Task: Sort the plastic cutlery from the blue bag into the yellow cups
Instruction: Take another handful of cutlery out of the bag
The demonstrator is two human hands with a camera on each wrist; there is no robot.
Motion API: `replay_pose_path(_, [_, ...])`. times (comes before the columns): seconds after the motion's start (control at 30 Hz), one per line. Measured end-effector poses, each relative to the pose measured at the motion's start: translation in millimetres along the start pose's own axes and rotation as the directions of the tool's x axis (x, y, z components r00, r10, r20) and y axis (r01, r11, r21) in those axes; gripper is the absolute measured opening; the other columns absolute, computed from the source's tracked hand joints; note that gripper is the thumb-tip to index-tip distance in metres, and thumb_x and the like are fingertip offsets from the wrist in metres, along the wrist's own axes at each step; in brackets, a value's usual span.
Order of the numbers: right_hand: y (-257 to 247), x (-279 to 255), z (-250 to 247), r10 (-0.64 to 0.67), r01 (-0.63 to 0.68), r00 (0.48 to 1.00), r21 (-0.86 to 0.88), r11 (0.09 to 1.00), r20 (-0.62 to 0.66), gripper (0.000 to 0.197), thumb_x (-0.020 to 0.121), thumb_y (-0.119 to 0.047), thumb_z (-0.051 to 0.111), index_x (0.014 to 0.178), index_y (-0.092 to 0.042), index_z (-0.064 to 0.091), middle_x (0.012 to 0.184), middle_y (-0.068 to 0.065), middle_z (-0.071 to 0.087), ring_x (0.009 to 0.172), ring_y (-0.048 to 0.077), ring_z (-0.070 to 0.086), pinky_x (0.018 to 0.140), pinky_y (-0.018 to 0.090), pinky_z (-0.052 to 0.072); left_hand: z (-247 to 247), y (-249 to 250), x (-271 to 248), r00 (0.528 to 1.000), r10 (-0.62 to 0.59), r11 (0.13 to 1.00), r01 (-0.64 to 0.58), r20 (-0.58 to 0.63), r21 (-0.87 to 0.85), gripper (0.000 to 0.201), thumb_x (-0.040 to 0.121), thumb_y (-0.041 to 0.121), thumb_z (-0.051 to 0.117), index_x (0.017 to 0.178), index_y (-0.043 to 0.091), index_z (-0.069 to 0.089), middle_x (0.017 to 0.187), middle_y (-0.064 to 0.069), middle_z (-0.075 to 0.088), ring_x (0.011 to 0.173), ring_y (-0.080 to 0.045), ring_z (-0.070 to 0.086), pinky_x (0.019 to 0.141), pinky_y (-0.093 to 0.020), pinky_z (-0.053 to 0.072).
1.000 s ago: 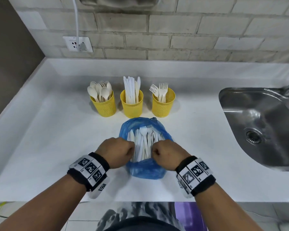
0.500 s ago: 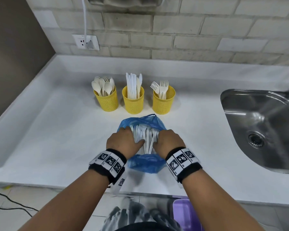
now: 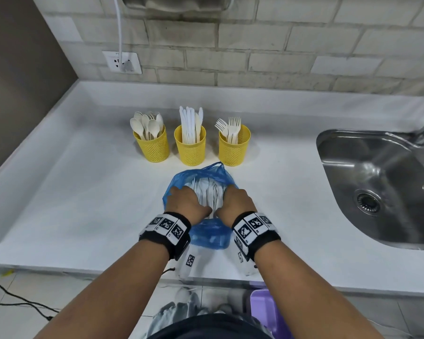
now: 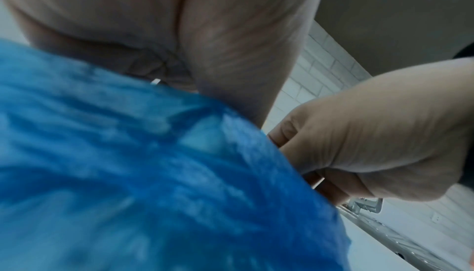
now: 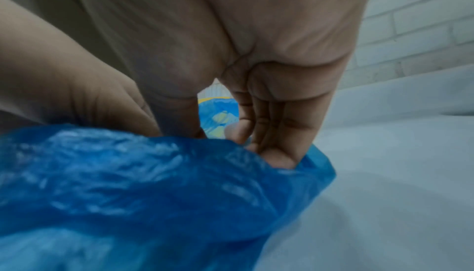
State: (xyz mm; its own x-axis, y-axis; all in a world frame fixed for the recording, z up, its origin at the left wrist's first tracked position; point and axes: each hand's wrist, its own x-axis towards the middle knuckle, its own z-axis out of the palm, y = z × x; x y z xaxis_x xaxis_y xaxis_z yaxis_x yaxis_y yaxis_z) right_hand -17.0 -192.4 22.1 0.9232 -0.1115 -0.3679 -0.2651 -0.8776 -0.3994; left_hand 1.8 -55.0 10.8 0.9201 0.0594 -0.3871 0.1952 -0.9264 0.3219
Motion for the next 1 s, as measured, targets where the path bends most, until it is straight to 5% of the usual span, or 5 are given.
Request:
replay_pose_path(0.23, [5, 1, 14, 0.014, -0.014, 1.0, 0.097, 0.995, -0.007, 0.075, 0.09, -0.021, 0.065, 0.15, -0.002, 0.024, 0.13, 0.017, 0.06, 0.115, 0.036, 0.062, 0.088, 0.037, 0.051, 6, 1, 2, 1.0, -0.009, 1.0, 0.01, -0.026, 0.027, 0.076, 0.078, 0.043, 0.079, 0.133, 0.004, 0.045, 0.136, -0.019, 0.047, 0.125, -0.035, 0.054, 0.1, -0.036, 0.047])
replay_pose_path(0.43, [5, 3, 14, -0.004, 0.007, 1.0, 0.252, 0.968, -0.013, 0.071, 0.082, -0.009, 0.067, 0.142, -0.003, 0.029, 0.121, 0.017, 0.064, 0.108, 0.036, 0.064, 0.083, 0.036, 0.053, 3, 3, 7, 1.0, 0.001, 1.0, -0.001, -0.015, 0.002, 0.06, 0.083, 0.032, 0.073, 0.129, 0.004, 0.047, 0.127, -0.016, 0.061, 0.117, -0.033, 0.061, 0.094, -0.036, 0.05])
replay_pose_path(0.57, [7, 0, 15, 0.021, 0.001, 0.998, 0.372, 0.928, -0.054, 0.058, 0.079, -0.013, 0.072, 0.123, -0.01, 0.035, 0.108, 0.012, 0.066, 0.099, 0.033, 0.066, 0.08, 0.042, 0.057, 2, 0, 7, 1.0, -0.027, 0.998, 0.027, -0.004, -0.054, 0.073, 0.076, 0.042, 0.077, 0.13, 0.005, 0.045, 0.127, -0.015, 0.061, 0.117, -0.032, 0.061, 0.096, -0.038, 0.053])
replay_pose_path(0.73, [3, 2, 25, 0.022, 0.006, 0.998, 0.39, 0.921, -0.066, 0.075, 0.076, -0.026, 0.071, 0.136, -0.012, 0.029, 0.125, 0.013, 0.06, 0.113, 0.034, 0.062, 0.092, 0.045, 0.056, 5, 2, 4, 0.998, -0.061, 0.986, 0.061, 0.003, -0.154, 0.078, 0.075, 0.044, 0.081, 0.132, 0.007, 0.042, 0.129, -0.011, 0.059, 0.12, -0.032, 0.06, 0.088, -0.034, 0.049])
replay_pose_path(1.0, [8, -5, 30, 0.013, 0.05, 0.993, 0.528, 0.848, -0.116, 0.055, 0.079, -0.006, 0.064, 0.122, -0.024, 0.036, 0.111, 0.004, 0.063, 0.1, 0.026, 0.065, 0.088, 0.041, 0.057, 4, -4, 3, 0.997, -0.074, 0.94, 0.081, 0.031, -0.331, 0.071, 0.075, 0.023, 0.083, 0.126, 0.008, 0.036, 0.115, -0.01, 0.063, 0.107, -0.03, 0.064, 0.084, -0.035, 0.051])
